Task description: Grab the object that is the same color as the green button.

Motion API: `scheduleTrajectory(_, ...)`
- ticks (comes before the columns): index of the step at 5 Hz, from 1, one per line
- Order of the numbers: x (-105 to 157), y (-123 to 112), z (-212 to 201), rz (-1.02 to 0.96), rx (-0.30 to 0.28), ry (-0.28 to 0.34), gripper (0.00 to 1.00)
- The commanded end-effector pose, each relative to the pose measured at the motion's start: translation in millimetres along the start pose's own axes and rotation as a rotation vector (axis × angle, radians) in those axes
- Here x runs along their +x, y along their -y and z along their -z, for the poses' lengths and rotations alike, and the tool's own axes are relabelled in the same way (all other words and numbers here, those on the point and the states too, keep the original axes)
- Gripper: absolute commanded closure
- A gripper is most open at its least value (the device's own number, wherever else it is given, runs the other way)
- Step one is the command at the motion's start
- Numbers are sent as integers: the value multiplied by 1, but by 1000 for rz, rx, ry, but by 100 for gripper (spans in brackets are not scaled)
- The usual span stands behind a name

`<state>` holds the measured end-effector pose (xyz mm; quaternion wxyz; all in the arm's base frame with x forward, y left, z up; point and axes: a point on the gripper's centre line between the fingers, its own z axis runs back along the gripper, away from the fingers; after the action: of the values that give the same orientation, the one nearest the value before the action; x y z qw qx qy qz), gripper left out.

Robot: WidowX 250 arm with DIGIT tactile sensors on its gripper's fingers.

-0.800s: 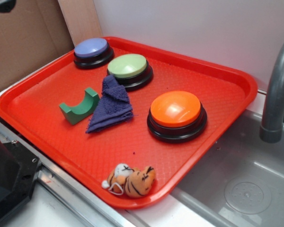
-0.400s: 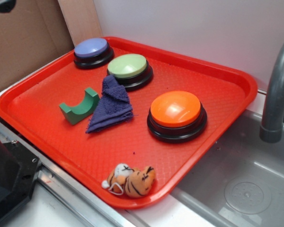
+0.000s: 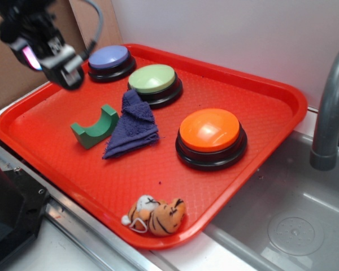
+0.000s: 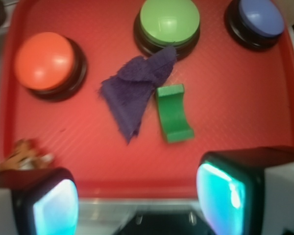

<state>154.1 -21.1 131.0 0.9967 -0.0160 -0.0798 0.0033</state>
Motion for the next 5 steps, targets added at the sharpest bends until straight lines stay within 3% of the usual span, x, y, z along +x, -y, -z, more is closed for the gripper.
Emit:
scheduleTrajectory(1, 21, -18, 66, 24, 38, 54, 0)
scheduleTrajectory(3, 7, -56, 91, 37, 71, 61, 0)
scheduleTrajectory(5, 15, -54, 121, 88, 27, 11, 0)
